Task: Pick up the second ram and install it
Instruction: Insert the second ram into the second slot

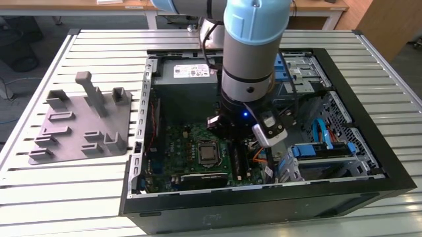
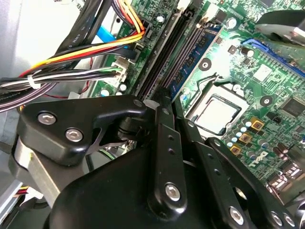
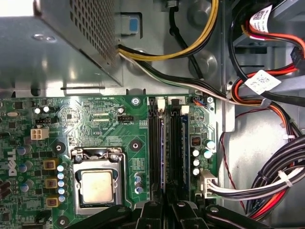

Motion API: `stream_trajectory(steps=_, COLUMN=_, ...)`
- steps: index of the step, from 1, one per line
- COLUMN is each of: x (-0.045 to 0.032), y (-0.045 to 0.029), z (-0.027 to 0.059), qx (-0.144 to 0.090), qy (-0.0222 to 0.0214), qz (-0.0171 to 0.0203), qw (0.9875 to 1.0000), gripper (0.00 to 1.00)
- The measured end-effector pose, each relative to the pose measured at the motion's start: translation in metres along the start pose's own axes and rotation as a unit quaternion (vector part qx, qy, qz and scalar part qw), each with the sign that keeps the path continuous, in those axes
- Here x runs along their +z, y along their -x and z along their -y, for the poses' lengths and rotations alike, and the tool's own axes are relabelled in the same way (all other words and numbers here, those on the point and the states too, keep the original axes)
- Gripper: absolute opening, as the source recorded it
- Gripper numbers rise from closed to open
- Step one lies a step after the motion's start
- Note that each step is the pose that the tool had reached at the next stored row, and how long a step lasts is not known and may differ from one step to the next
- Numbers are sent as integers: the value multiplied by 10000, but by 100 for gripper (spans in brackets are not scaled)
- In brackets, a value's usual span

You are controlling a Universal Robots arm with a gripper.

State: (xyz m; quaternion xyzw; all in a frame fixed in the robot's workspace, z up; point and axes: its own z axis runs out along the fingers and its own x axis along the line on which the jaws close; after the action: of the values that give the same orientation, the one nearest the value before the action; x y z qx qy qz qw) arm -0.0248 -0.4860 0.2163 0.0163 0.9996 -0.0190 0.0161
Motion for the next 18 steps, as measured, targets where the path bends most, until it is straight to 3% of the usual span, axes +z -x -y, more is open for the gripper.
stream_trajectory(steps=8, x=10, y=-3, z=-1, qx=-3, qy=-103, qz=3, qw=9999, gripper=14)
stream_trajectory(steps=18, x=30, y=-4, z=-43, qx=-3, qy=-104, qz=3, qw=9999, gripper=14)
